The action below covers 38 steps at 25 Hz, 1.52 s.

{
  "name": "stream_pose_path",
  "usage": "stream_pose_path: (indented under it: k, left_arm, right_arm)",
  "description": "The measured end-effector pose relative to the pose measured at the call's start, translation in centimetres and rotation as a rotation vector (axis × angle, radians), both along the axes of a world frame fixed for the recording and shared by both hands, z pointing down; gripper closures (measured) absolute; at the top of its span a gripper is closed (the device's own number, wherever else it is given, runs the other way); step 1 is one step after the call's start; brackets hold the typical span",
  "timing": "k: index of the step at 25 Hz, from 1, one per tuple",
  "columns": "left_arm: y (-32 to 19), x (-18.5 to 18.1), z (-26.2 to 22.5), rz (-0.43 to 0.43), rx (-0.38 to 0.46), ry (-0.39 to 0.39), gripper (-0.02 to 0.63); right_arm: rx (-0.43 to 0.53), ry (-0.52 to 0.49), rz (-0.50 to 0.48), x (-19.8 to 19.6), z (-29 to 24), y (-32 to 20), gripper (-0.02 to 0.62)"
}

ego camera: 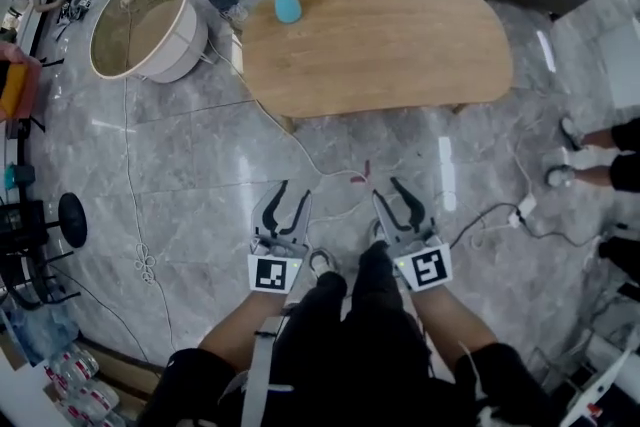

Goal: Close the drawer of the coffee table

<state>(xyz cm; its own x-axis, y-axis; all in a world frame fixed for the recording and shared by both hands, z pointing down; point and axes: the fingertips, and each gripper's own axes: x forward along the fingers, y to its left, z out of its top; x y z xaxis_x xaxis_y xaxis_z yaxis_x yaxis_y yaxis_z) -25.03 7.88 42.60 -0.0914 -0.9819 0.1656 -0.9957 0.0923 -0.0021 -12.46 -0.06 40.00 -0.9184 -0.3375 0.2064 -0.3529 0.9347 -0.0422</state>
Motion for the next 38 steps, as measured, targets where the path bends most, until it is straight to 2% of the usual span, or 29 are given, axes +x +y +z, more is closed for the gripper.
stream_pose_path:
  k: [7,12,17,23,26,29,30,31,32,33,35,38]
  left_arm:
    - [3.6,2.0,-11.7,0.070,0.010,-0.016,0.456]
    - [4.2,3.5,-18.8,0.034,0.029,0.015,0.456]
    - [3.7,5.2,-25.9,-0.003,0.088,0.013,0.456]
    - [3.6,8.8,-32.4,0.031,0.140,-0.016,0.456]
    - [3.5,10.9,-34.9,0.085,0.158,-0.063,0.457]
    - [3.2,13.2,-36.8,0.114,0.187,-0.039,0.464]
    - [3.1,13.8,-37.2,0.126,0.189,-0.038,0.486]
    - [3.1,14.3,-37.4,0.147,0.183,-0.043,0.502]
    - [3.1,15.0,-37.4,0.179,0.168,-0.048,0.564]
    - [3.1,15.5,-37.3,0.215,0.148,-0.050,0.597]
    - [2.9,16.1,-37.0,0.267,0.113,-0.039,0.600]
    - [2.4,15.8,-37.4,0.296,0.102,-0.025,0.600]
  right_arm:
    - [0.008,-0.046,-0.019,1.8,-12.2,4.3,0.466]
    - [0.045,-0.091,-0.075,2.9,-19.1,5.7,0.468]
    - [0.001,-0.155,-0.105,4.6,-24.8,6.1,0.468]
    - [0.051,-0.185,-0.155,7.4,-30.7,6.5,0.468]
    - [0.073,-0.218,-0.171,8.2,-33.1,7.2,0.468]
    - [0.090,-0.232,-0.192,9.5,-34.6,8.1,0.476]
    - [0.096,-0.228,-0.203,9.9,-34.8,8.4,0.484]
    - [0.098,-0.221,-0.219,10.3,-34.9,8.6,0.505]
    - [0.095,-0.211,-0.237,10.7,-34.9,8.9,0.586]
    - [0.087,-0.203,-0.249,11.0,-35.0,9.0,0.586]
    - [0.064,-0.194,-0.239,11.5,-35.1,8.5,0.586]
    - [0.058,-0.191,-0.212,11.8,-35.7,7.1,0.586]
